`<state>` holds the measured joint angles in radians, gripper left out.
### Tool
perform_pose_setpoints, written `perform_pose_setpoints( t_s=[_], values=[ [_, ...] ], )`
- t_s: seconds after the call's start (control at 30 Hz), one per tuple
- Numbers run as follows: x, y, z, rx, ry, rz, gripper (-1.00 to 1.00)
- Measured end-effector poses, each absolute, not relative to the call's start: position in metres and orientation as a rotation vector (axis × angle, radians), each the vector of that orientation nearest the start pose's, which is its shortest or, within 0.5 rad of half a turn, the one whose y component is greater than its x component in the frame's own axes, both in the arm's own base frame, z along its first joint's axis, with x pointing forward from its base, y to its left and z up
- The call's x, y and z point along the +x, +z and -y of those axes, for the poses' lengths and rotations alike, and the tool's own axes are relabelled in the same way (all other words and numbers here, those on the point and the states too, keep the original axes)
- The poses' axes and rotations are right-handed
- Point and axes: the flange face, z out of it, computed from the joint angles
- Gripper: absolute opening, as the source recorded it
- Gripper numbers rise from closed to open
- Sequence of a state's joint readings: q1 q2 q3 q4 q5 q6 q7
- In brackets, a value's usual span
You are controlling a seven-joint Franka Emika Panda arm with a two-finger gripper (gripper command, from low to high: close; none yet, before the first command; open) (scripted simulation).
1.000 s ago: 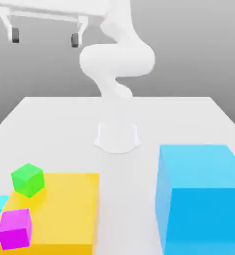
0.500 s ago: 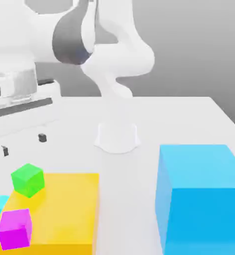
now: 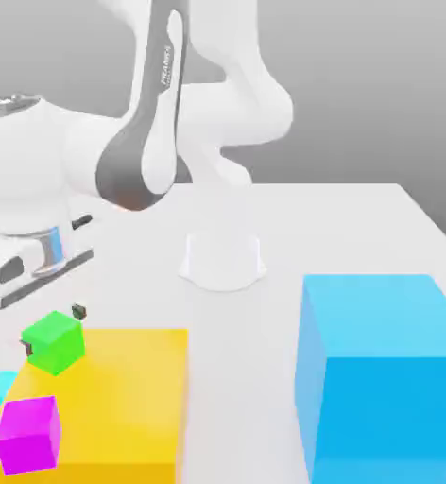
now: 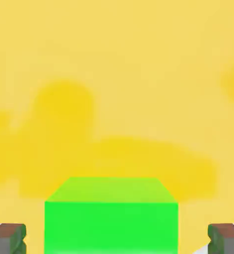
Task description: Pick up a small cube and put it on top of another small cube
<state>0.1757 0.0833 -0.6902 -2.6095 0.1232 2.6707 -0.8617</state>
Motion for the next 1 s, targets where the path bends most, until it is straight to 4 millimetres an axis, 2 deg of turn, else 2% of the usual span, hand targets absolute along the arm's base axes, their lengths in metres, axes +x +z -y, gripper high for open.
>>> perform_pose_setpoints(
  t_s=[0.23,0.63,0.73,1.0],
  values=[
    [0.376,0.231,0.222,-3.115,0.000,0.373,-1.00],
    [0.376,0.292,0.222,-3.113,-0.001,0.375,-1.00],
    [0.384,0.302,0.211,-3.097,-0.006,0.533,-1.00],
    [0.415,0.330,0.157,-2.920,-0.030,1.196,-1.00]
  ],
)
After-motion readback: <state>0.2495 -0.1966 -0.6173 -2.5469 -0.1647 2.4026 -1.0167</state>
